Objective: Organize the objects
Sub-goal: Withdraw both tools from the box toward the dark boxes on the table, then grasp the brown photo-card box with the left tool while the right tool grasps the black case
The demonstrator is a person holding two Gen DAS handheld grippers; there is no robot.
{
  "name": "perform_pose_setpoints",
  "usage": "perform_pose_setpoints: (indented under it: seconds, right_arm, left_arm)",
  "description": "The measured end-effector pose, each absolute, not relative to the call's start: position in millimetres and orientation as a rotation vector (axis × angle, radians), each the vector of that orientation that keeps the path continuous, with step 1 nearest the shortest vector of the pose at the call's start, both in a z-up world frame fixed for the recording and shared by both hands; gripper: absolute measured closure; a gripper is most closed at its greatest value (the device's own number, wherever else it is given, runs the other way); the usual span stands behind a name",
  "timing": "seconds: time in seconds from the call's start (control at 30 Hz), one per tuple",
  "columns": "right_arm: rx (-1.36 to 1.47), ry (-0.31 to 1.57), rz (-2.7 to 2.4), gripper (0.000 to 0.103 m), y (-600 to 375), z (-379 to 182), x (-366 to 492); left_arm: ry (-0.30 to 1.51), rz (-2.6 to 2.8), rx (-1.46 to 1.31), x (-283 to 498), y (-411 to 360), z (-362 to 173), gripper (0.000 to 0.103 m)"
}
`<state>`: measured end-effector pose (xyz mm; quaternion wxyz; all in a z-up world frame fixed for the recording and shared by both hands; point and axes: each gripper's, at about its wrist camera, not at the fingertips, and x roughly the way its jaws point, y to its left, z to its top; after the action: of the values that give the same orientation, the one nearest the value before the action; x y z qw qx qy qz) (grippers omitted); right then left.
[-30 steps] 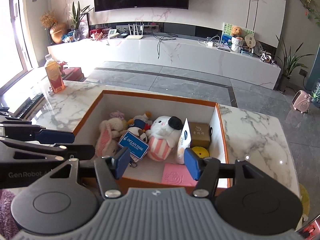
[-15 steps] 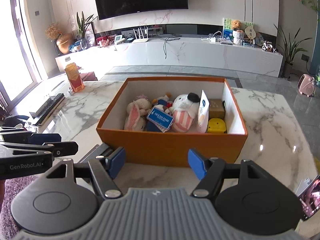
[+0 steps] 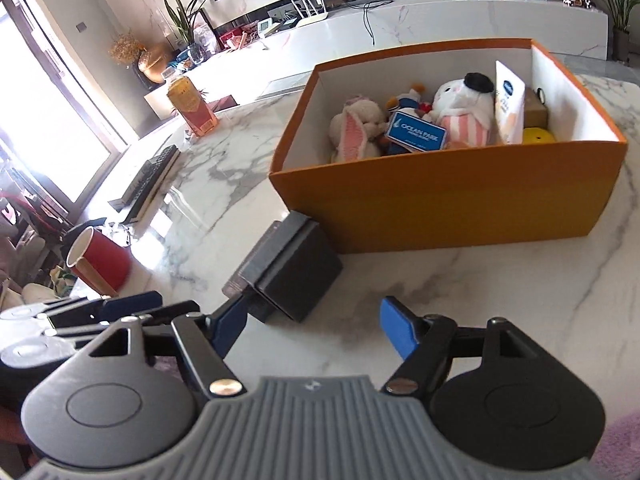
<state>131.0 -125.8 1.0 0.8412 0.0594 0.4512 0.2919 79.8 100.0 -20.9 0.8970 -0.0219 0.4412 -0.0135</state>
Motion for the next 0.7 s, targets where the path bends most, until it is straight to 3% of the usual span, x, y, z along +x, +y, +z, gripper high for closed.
perform_pose_setpoints:
  seconds: [0.43,0.53,0.6,0.7]
  right_arm:
    - [0.093,1.027,0.574,0.027,-53.4,-14.4,167.9]
    - [0.086,1.043,0.564,0.034,-47.9,-20.6,172.0]
    - [0.079,1.053,0.554,0.048,-47.1,-23.5,173.2]
    - [0.090,1.063,0.565,0.055,-50.5,-25.1,172.8]
  left_arm:
    - [0.987,0.003,-0.039,103.3,116.6,-39.2,0.050]
    - [0.991,-0.001,-0.048,104.9,119.4,-40.7,0.050]
    - [0.991,-0.006,-0.054,104.6,120.2,-41.2,0.050]
    - [0.982,-0.028,-0.068,103.6,120.9,-41.0,0.050]
